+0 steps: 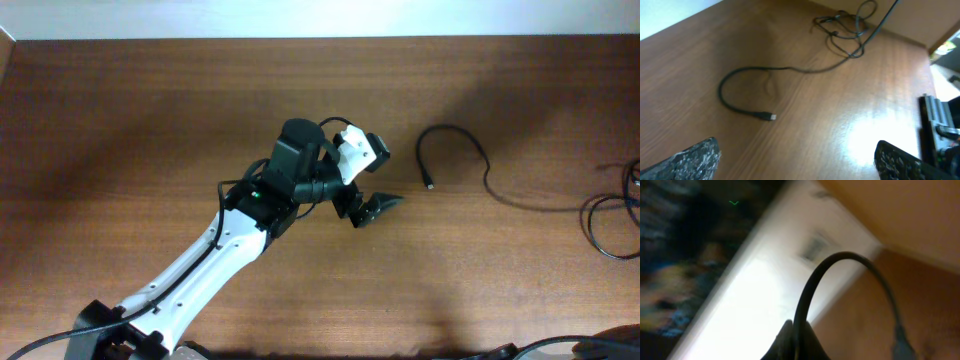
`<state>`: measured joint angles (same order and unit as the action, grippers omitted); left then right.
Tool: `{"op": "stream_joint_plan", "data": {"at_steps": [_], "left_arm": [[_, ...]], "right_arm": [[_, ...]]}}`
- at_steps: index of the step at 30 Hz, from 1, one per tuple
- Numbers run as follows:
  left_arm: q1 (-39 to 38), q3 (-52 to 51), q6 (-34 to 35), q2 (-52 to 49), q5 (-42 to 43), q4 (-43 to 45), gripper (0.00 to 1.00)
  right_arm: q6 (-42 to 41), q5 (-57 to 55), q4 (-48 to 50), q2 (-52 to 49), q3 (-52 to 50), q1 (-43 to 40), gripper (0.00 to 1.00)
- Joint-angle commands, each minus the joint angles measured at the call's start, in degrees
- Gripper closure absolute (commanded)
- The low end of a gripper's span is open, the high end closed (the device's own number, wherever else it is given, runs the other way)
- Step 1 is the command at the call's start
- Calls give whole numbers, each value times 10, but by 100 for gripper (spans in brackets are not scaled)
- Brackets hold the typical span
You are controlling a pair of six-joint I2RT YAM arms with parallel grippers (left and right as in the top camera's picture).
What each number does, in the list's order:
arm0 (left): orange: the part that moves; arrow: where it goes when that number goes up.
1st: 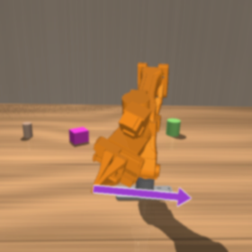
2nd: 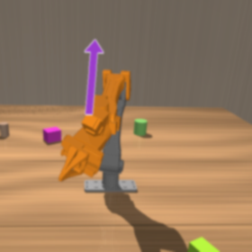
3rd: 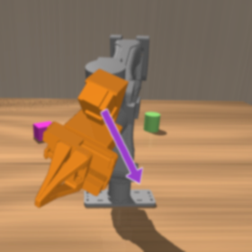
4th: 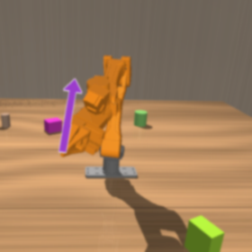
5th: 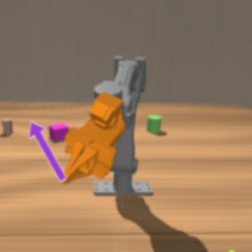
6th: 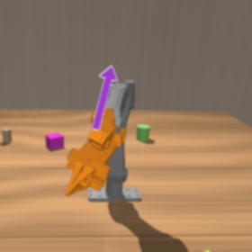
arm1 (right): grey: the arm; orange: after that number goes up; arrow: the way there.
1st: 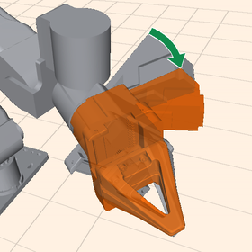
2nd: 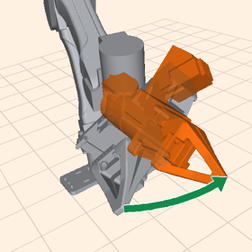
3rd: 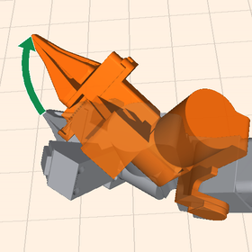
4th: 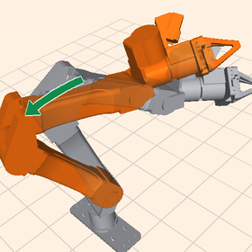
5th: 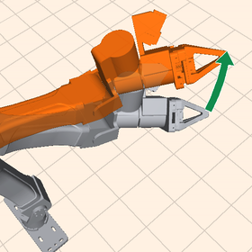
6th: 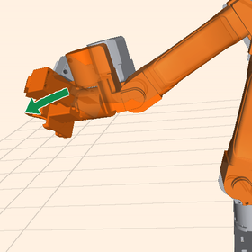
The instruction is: Untangle cables
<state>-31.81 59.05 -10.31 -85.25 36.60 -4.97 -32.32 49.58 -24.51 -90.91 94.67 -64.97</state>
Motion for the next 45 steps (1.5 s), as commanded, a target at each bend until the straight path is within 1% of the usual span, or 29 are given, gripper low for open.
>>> {"op": "stream_joint_plan", "data": {"at_steps": [1, 3, 4, 7, 10, 11, 12, 13, 14, 15, 17, 18, 19, 20, 22, 23, 25, 26, 27, 30, 31, 32, 35, 36, 38, 42, 44, 45], "left_arm": [[-1, 7, 9, 7, 46, 2, 1], [-1, 7, 21, 10, 46, 2, 1], [-1, 7, 21, 11, 58, 2, 1], [-1, 7, 34, 12, 93, 2, 1], [-1, 7, 36, 13, 97, 1, 1], [-1, 7, 42, 13, 102, 1, 1], [-1, 7, 47, 13, 107, 1, 1], [-1, 7, 47, 13, 112, 1, 1], [-1, 7, 47, 13, 119, 1, 1], [-1, 7, 47, 13, 122, 1, 1], [-1, 7, 47, 14, 123, 2, 1], [-1, 7, 47, 17, 125, 5, 1], [-1, 8, 47, 23, 131, 11, 1], [-1, 8, 48, 30, 138, 19, 1], [0, 8, 49, 58, 135, 20, 1], [0, 8, 49, 74, 130, 19, 1], [0, 8, 49, 97, 114, 18, 1], [0, 8, 49, 106, 109, 19, 1], [0, 8, 49, 116, 108, 18, 1], [0, 8, 49, 130, 108, 8, 1], [0, 8, 49, 134, 108, 5, 1], [0, 8, 49, 140, 108, 3, 1], [0, 8, 49, 153, 108, -3, 1], [0, 8, 49, 157, 108, -8, 1], [0, 8, 49, 163, 107, -12, 1], [0, 8, 49, 163, 105, -12, 1], [0, 8, 49, 163, 105, -12, 1], [0, 8, 49, 163, 105, -11, 1]], "right_arm": [[116, -173, -41, -21, 5, 29, 96], [126, -245, -68, -48, 5, 51, 94], [126, -261, -80, -72, 5, 61, 94], [126, -249, -93, -129, 5, 76, 94], [195, -174, -42, -146, 5, 90, 93], [214, -170, -24, -146, 11, 95, 90], [217, -169, -13, -146, 15, 99, 81], [218, -161, -5, -146, 16, 99, 38], [218, -128, -5, -146, 16, 99, 1], [218, -99, -5, -146, 16, 99, 1], [218, 47, -13, -146, 16, 110, 1], [222, 79, -24, -146, 16, 120, 1], [245, 116, -44, -146, 16, 136, 1], [259, 134, -61, -146, 16, 152, 1], [323, 138, -145, -146, 16, 203, 1], [358, 118, -195, -146, 15, 232, 0], [419, 70, -295, -146, 15, 293, 7], [442, 50, -331, -146, 15, 321, 9], [482, 9, -386, -146, 15, 366, 9], [548, -129, -463, -146, 13, 455, 9], [566, -155, -476, -146, 13, 475, 10], [584, -207, -493, -146, 13, 516, 9], [595, -311, -473, -146, 4, 589, 10], [595, -334, -460, -146, -2, 604, 13], [582, -338, -429, -146, -32, 631, 16], [577, -338, -365, -146, -120, 642, 16], [551, -337, -326, -146, -161, 642, 16], [527, -338, -300, -146, -182, 643, 19]]}}
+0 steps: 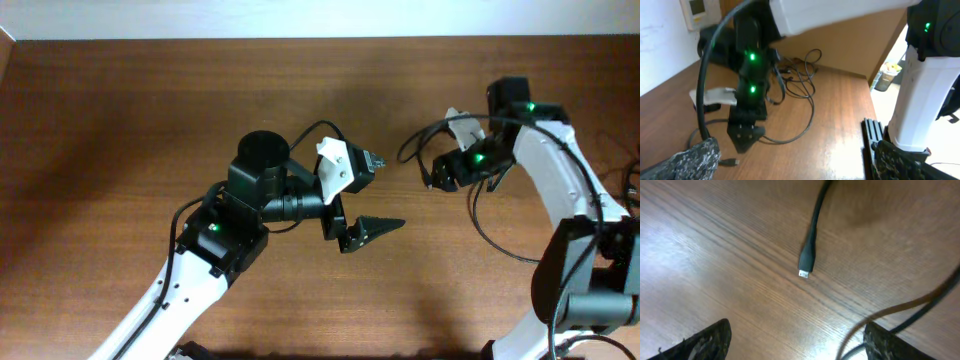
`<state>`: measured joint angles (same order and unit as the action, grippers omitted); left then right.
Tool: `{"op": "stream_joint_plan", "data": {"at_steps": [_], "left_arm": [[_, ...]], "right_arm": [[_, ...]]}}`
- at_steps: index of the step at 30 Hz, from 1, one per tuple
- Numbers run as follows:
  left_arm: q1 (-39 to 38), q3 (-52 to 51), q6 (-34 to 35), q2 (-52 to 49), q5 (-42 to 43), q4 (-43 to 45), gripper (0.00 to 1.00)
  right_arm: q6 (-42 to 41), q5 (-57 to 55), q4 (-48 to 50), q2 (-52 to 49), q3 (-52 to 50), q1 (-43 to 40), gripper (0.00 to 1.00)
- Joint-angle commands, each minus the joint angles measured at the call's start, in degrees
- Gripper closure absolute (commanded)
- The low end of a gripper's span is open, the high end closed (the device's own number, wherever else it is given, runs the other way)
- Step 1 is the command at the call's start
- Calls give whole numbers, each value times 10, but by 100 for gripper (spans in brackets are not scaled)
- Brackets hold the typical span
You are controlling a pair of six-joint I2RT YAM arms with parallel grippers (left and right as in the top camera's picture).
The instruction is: Untangle cables
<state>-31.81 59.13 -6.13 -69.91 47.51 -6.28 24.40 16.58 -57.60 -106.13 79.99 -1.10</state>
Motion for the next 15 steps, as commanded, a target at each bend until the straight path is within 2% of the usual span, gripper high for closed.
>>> {"op": "stream_joint_plan", "data": {"at_steps": [1, 8, 15], "left_arm": [[0, 7, 7, 10, -4, 2, 1], [0, 7, 7, 10, -4, 2, 1], [0, 7, 7, 11, -4, 2, 1]], "right_arm": [[-49, -8, 45, 6, -45, 4, 21], [-158, -8, 153, 6, -84, 7, 22], [-160, -51, 196, -43, -84, 78, 24]]}}
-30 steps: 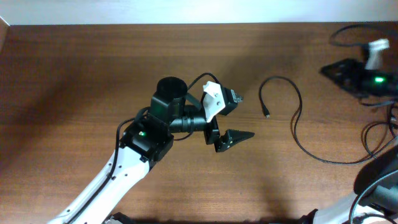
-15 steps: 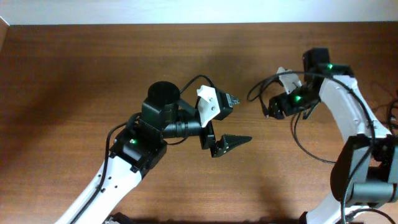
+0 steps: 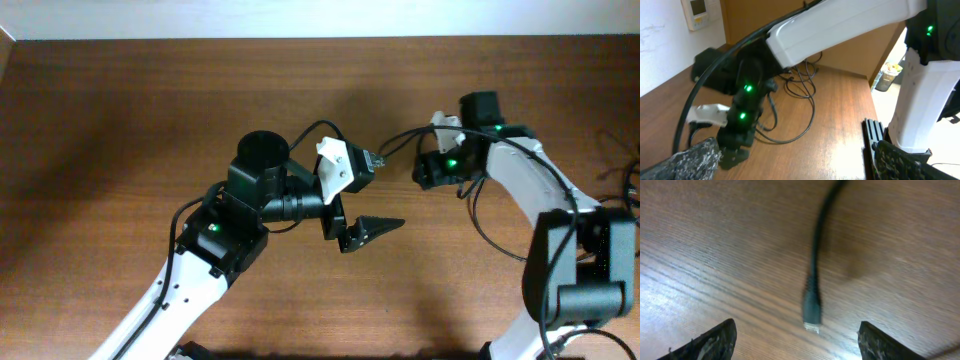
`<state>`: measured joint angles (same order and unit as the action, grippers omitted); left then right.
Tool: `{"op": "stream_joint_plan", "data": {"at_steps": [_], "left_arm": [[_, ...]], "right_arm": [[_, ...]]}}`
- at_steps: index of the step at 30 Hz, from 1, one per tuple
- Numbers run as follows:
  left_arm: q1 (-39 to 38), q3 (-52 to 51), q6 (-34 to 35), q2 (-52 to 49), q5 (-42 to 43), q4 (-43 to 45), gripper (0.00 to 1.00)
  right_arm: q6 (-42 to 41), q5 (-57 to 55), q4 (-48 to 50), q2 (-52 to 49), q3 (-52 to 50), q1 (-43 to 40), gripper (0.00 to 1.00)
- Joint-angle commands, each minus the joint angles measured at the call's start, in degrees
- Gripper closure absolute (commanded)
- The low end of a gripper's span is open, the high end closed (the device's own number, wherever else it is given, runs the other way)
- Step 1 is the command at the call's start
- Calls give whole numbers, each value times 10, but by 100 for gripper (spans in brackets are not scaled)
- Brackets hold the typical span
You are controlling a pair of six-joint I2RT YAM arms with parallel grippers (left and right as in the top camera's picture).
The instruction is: Untangle cables
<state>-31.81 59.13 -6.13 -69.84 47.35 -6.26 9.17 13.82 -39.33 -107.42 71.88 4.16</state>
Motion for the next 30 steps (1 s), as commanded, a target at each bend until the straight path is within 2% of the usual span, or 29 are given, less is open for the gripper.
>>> {"op": "stream_joint_plan", "data": {"at_steps": [1, 2, 5, 6, 7, 10, 12, 22, 28, 30], "left_arm": [[0, 7, 7, 10, -2, 1, 1], [0, 7, 7, 11, -2, 1, 1], [0, 7, 7, 13, -2, 0, 1], [0, 7, 7, 13, -2, 2, 1], [0, 7, 7, 13, -2, 2, 1], [0, 7, 7, 13, -2, 2, 1], [0, 7, 7, 13, -2, 1, 1], [0, 7, 7, 13, -2, -1, 1], [0, 7, 7, 13, -2, 0, 1], [0, 7, 7, 13, -2, 0, 1]], "right_arm": [[-7, -28, 21, -36, -3, 30, 27], [-7, -41, 29, -39, -3, 29, 34], [-7, -53, 36, -39, -3, 12, 38], [-7, -52, 36, -39, -3, 6, 46], [-7, -53, 36, -39, -3, 6, 48], [-7, -53, 36, -39, -3, 7, 44], [-7, -52, 36, -39, -3, 7, 47], [-7, -52, 29, -46, -12, 7, 45], [-7, -53, 27, -65, -12, 7, 50], [-7, -53, 27, -75, -12, 8, 57]]}}
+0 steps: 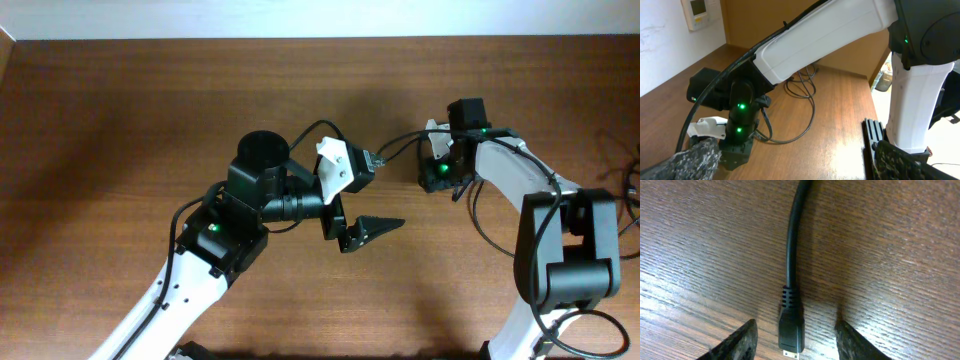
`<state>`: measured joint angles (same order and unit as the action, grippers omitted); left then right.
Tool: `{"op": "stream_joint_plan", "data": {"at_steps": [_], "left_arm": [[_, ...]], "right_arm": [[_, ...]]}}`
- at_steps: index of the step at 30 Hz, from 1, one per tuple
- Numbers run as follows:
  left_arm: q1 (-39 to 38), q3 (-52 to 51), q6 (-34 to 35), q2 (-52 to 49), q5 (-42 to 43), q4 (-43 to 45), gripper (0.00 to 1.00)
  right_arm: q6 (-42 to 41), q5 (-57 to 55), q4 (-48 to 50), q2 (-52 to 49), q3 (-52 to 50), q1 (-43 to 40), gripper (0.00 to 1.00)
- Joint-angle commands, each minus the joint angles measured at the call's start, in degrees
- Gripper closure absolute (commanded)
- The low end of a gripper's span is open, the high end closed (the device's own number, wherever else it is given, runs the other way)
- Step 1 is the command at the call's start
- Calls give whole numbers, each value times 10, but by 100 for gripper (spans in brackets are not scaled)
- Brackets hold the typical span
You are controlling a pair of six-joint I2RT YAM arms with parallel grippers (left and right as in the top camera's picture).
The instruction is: Untangle cables
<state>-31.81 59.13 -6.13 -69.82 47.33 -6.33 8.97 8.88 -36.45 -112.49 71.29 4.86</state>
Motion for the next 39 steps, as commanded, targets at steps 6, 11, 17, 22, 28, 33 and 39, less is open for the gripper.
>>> {"op": "stream_joint_plan", "data": {"at_steps": [6, 11, 17, 22, 28, 33, 39], "left_arm": [[0, 7, 7, 13, -2, 0, 1], [0, 7, 7, 13, -2, 0, 1], [0, 7, 7, 13, -2, -2, 1], [0, 7, 7, 13, -2, -2, 1], [0, 7, 7, 13, -2, -19, 1], [0, 7, 8, 13, -1, -23, 1], [0, 7, 27, 14, 14, -23, 1]], "right_arm": [[-12, 23, 16, -24, -4, 1, 94], [-12, 85, -16, -15, 117, -1, 93], [-12, 85, -102, -15, 339, -74, 90], [-17, 85, -149, -15, 381, -251, 90], [-91, 79, -165, -15, 381, -471, 90], [-129, 61, -198, -15, 381, -579, 70], [-97, 269, -203, -14, 386, -607, 1]]}}
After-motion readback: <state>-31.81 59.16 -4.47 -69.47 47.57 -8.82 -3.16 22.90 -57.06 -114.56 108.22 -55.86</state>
